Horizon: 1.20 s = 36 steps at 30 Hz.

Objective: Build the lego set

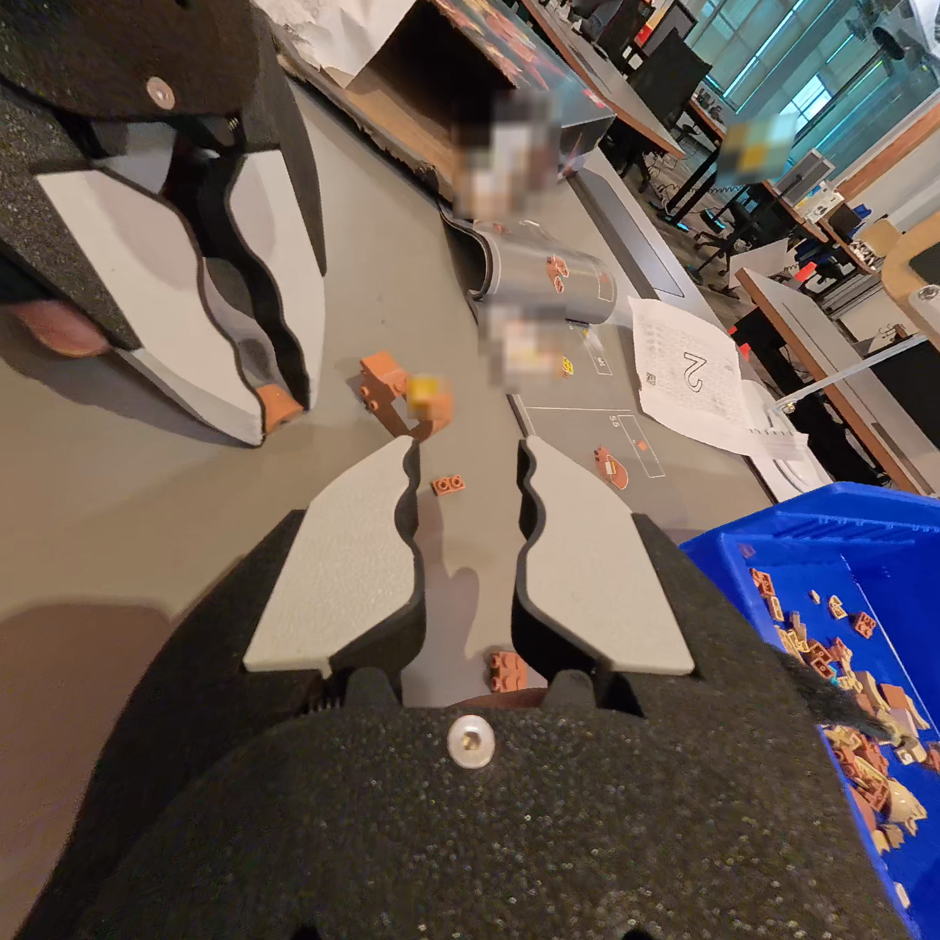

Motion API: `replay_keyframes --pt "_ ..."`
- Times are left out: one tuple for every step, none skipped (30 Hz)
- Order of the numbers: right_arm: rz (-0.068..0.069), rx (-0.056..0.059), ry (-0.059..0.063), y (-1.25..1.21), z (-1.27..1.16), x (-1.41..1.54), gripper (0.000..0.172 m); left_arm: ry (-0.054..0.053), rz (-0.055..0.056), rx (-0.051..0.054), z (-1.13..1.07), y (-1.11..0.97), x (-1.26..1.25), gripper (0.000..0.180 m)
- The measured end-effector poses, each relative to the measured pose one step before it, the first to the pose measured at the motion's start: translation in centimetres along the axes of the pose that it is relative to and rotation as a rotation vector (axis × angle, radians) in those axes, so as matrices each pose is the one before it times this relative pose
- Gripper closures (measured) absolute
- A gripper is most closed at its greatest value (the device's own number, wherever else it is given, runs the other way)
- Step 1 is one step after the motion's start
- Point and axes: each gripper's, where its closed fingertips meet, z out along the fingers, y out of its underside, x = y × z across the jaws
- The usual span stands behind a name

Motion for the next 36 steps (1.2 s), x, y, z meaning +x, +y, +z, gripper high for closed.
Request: replay_keyframes --pt "-0.0024 -0.004 -0.0055 0.187 0.041 -0.11 0.135 0.0041 0.0013 -0.001 -0.056 0.064 -0.037 0.158" --pt "-0.0038 -0.0041 -0.005 0.177 0.042 -0.111 0.135 0.0074 -0.0002 0.0018 -0.06 0.059 -0.034 0.158" --pt "-0.0049 -0.0026 -0.004 0.137 0.028 -0.102 0.135 0.0056 -0.0079 0.0096 -0.042 0.007 -0.118 0.158" --pt "-0.0066 0.0002 -0.001 0.067 0.019 -0.067 0.135 0.0146 -0.015 0.0202 -0.069 -0.094 -0.068 0.159" --pt "-0.0087 0.0039 0.0035 0.005 -0.012 -0.001 0.135 0.0257 -0.0225 0.0332 -0.152 -0.261 0.01 0.159" --pt "-0.0088 0.0076 0.0064 -0.081 -0.02 0.035 0.135 0.0365 -0.0247 0.0462 -0.285 -0.47 0.105 0.159" --pt "-0.0069 0.014 0.0067 -0.186 -0.033 0.048 0.135 0.0511 -0.021 0.0619 -0.442 -0.723 0.264 0.159" --pt "-0.0042 0.0214 0.0055 -0.297 -0.075 0.03 0.135 0.0572 -0.0262 0.0798 -0.611 -1.054 0.294 0.159" --pt "-0.0034 0.0254 0.0051 -0.345 -0.102 0.036 0.135 0.0598 -0.0366 0.0902 -0.721 -1.311 0.237 0.159" --pt "-0.0056 0.0281 0.0097 -0.384 -0.122 0.096 0.135 0.0688 -0.0365 0.0986 -0.775 -1.536 0.269 0.159" --pt "-0.0094 0.0292 0.0145 -0.404 -0.162 0.169 0.136 0.0853 -0.0272 0.1015 -0.75 -1.67 0.473 0.159" --pt "-0.0117 0.0264 0.0122 -0.376 -0.178 0.147 0.136 0.0935 -0.0127 0.1006 -0.67 -1.745 0.617 0.159" --pt "-0.0106 0.0215 0.0113 -0.324 -0.164 0.15 0.137 0.0917 0.0009 0.0959 -0.538 -1.705 0.603 0.159" --pt "-0.0082 0.0179 0.0125 -0.297 -0.152 0.167 0.137 0.0818 -0.0018 0.0873 -0.395 -1.556 0.43 0.159" --pt "-0.0074 0.0164 0.0114 -0.3 -0.165 0.162 0.137 0.0751 -0.0221 0.0706 -0.226 -1.318 0.253 0.159" --pt "-0.0086 0.015 0.0122 -0.291 -0.151 0.166 0.137 0.0739 -0.0424 0.0567 -0.075 -1.117 0.146 0.159" --pt "-0.0113 0.0121 0.0136 -0.263 -0.148 0.188 0.137 0.0705 -0.0542 0.0461 0.06 -0.928 0.039 0.159" --pt "-0.0142 0.0102 0.0132 -0.232 -0.136 0.176 0.137 0.0523 -0.0592 0.0302 0.149 -0.677 -0.242 0.159" --pt "-0.0161 0.0077 0.0118 -0.184 -0.112 0.178 0.137 0.0395 -0.0529 0.0211 0.21 -0.525 -0.395 0.159" --pt "-0.0162 0.0033 0.0114 -0.097 -0.081 0.181 0.137 0.0296 -0.0463 0.0135 0.242 -0.375 -0.479 0.159" --pt "-0.0143 -0.0008 0.0122 0.023 -0.02 0.196 0.138 0.0232 -0.0428 0.0084 0.297 -0.257 -0.544 0.159" --pt "-0.0117 -0.0023 0.01 0.116 0.011 0.166 0.138 0.017 -0.0395 0.0071 0.306 -0.193 -0.586 0.159" --pt "-0.0085 -0.0023 0.0086 0.177 0.04 0.166 0.138 0.0257 -0.0307 0.0098 0.306 -0.179 -0.388 0.159" --pt "-0.0047 -0.0029 0.0118 0.195 0.062 0.224 0.138 0.0258 -0.0258 0.0067 0.273 -0.09 -0.303 0.159" --pt "-0.0002 -0.0022 0.0121 0.182 0.064 0.265 0.138 0.018 -0.0216 0.0015 0.219 0.006 -0.312 0.159" --pt "0.0037 -0.0009 0.0115 0.14 0.09 0.292 0.138 0.0081 -0.0201 0.0024 0.146 0.021 -0.338 0.159" --pt "0.0056 0.0009 0.0127 0.071 0.121 0.334 0.138 0.0149 -0.0163 0.0074 0.044 -0.021 -0.117 0.159" --pt "0.0046 0.0011 0.0105 0.025 0.144 0.295 0.138 0.0139 -0.0185 0.0144 -0.049 -0.077 -0.021 0.159" --pt "0.0004 -0.0001 0.0081 0.004 0.197 0.242 0.138 0.0129 -0.0198 0.0214 -0.133 -0.173 0.058 0.159" --pt "-0.0047 0.0006 0.0066 -0.057 0.211 0.168 0.138 0.0236 -0.0134 0.0256 -0.195 -0.219 0.267 0.159" --pt "-0.0079 0.0014 0.002 -0.089 0.217 0.044 0.138 0.0266 -0.008 0.0293 -0.223 -0.252 0.374 0.159" --pt "-0.0076 -0.0005 -0.0036 -0.084 0.223 -0.081 0.138 0.0323 -0.0052 0.0338 -0.24 -0.281 0.485 0.159" --pt "-0.003 -0.0021 -0.0068 -0.05 0.212 -0.168 0.138 0.0383 -0.0053 0.037 -0.234 -0.314 0.61 0.159" --pt "0.0033 -0.0005 -0.0077 -0.063 0.174 -0.188 0.138 0.0332 -0.0062 0.0311 -0.192 -0.277 0.568 0.159" --pt "0.0049 0.0034 -0.007 -0.117 0.122 -0.198 0.138 0.0194 -0.0021 0.0202 -0.136 -0.179 0.395 0.159" --pt "0.0006 0.0046 -0.0052 -0.143 0.081 -0.159 0.138 0.0121 0.0073 0.0122 -0.114 -0.125 0.305 0.159"
